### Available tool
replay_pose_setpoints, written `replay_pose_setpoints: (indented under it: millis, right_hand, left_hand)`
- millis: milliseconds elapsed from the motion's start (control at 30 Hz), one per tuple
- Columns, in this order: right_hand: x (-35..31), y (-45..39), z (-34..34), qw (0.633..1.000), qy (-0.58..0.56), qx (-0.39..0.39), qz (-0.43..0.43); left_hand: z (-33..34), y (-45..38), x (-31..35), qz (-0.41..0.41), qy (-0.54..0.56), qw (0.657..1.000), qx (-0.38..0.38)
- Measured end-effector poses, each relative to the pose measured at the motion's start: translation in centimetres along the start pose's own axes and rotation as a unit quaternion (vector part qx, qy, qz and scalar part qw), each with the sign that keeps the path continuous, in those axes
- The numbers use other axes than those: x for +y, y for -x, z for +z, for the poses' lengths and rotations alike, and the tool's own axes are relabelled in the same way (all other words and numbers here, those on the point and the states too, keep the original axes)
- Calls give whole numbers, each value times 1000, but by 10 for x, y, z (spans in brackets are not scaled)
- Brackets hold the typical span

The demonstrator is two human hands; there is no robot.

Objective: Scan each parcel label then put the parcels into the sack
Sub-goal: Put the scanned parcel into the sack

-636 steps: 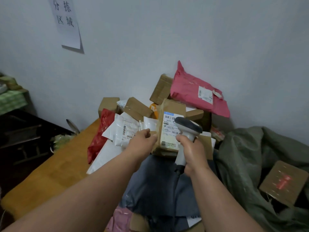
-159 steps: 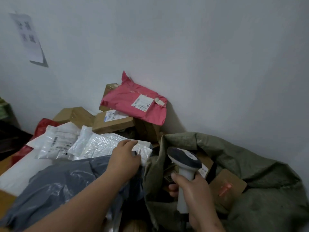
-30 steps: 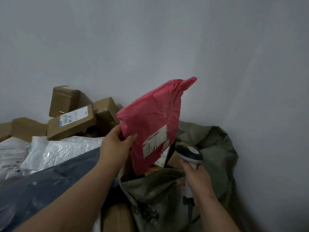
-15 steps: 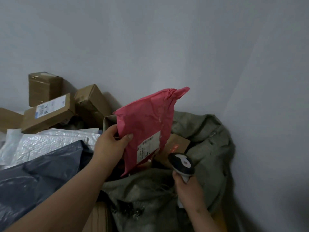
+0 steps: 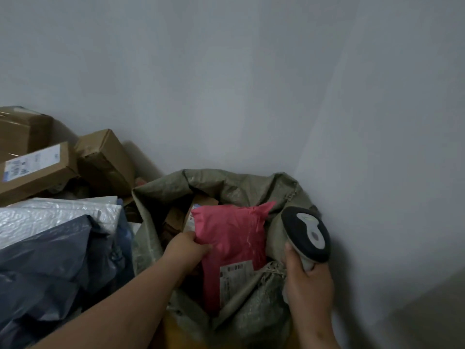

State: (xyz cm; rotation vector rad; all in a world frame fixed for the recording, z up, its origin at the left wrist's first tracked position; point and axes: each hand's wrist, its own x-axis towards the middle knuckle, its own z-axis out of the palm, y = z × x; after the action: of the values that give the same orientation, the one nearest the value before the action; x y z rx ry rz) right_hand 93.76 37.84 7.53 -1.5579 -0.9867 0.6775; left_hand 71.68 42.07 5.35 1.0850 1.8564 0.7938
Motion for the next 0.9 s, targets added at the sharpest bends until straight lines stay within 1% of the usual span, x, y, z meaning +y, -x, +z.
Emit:
replay_pose_setpoints:
  millis: [67, 133, 167, 233, 267, 300, 333, 367, 400, 433, 467, 500, 533, 600, 633, 700, 733, 800, 900]
  right_hand:
    - [1, -1, -3, 1000, 1, -2, 0]
    - [4, -3, -3, 1000, -12, -8, 2]
    - [5, -5, -2, 1000, -12, -15, 1]
    - [6, -9, 3, 999, 3, -41, -11]
    - [7, -13, 5, 998, 6, -61, -12]
    - [5, -14, 8, 997, 5, -83, -1]
    - [5, -17, 12, 993, 14, -113, 18]
    - [3, -20, 15, 989, 30, -139, 35]
    - [0, -24, 19, 984, 49, -167, 45]
    - [-5, -27, 23, 978, 65, -190, 48]
    - [-10, -30, 28, 972, 77, -217, 48]
    - [-18, -31, 34, 965, 91, -241, 35]
    - [-25, -32, 41, 958, 102, -269, 12]
    - [-45, -28, 58, 946, 112, -303, -9]
    - [-54, -22, 67, 942, 98, -321, 1]
    - [-68, -5, 90, 924, 50, -376, 46]
    - [-73, 6, 102, 912, 35, -404, 61]
    - [-82, 30, 126, 897, 17, -436, 69]
    - [-98, 69, 162, 882, -17, -464, 82]
  left_hand:
    - [14, -1, 3, -8, -26, 999, -38]
    - [28, 0, 9, -9, -79, 994, -68]
    - [34, 1, 10, -8, -143, 986, -83]
    - [46, 1, 6, 2, -272, 957, -98]
    - [52, 4, 2, -3, -294, 951, -100]
    - [59, 3, -4, -17, -283, 954, -101]
    - [65, 0, -11, -38, -214, 972, -93]
    - [67, -1, -16, -64, -111, 988, -83]
    - [65, -1, -17, -85, 5, 993, -87]
    - [63, -2, -14, -102, 99, 985, -100]
    - [56, -5, -11, -102, 150, 978, -104]
    - [47, -7, -6, -78, 148, 981, -95]
    - [37, -9, -2, -40, 120, 990, -69]
    - [6, -8, 6, 25, 83, 996, 21]
    - [-13, -6, 7, 52, 77, 993, 69]
    - [-56, 2, 7, 90, 87, 978, 168]
    - [-78, 7, 3, 98, 101, 966, 215]
    - [-123, 19, -13, 81, 118, 945, 292]
    - [-182, 38, -47, 32, 120, 920, 371]
